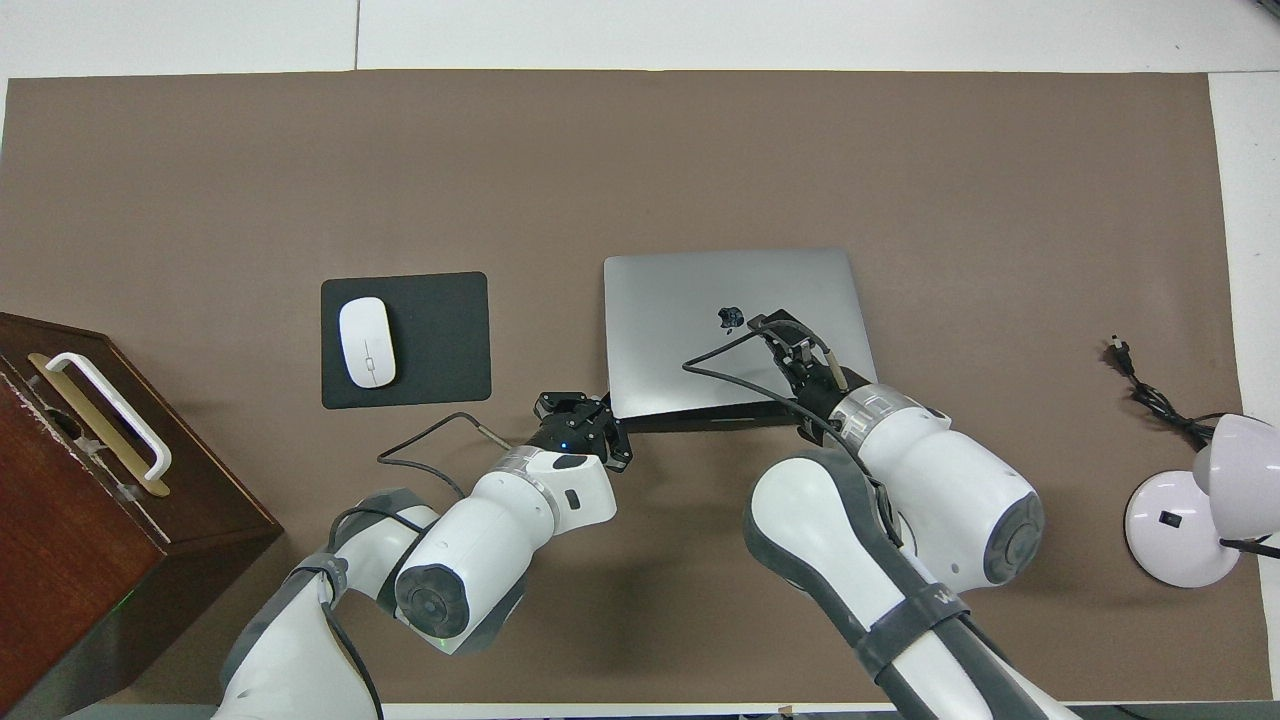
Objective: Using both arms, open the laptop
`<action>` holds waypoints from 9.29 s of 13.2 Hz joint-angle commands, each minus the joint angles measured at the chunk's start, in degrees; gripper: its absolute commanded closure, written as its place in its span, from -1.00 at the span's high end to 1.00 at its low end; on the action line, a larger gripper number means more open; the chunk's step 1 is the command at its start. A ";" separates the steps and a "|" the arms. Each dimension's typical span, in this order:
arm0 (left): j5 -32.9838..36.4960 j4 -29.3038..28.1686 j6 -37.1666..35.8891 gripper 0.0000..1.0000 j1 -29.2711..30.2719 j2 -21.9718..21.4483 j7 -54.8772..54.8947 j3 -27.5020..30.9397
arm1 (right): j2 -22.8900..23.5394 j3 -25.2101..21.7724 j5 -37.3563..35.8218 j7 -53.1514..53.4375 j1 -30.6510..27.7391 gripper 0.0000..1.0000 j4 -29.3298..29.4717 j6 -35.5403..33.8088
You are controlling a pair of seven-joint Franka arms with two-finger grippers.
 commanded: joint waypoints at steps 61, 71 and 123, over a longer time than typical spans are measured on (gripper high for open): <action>4.63 1.87 0.37 -1.00 2.19 5.70 2.20 -0.60 | 13.47 -2.51 -13.58 23.93 -17.08 0.99 35.26 -34.21; 2.25 3.71 -0.07 -1.00 2.54 4.55 -3.60 -0.60 | 0.65 2.60 -43.52 19.89 -28.38 1.00 35.00 -62.60; 1.03 45.51 -103.05 1.00 33.21 -19.89 -4.56 3.53 | -8.52 43.43 -76.54 -14.43 -76.75 1.00 41.50 -85.74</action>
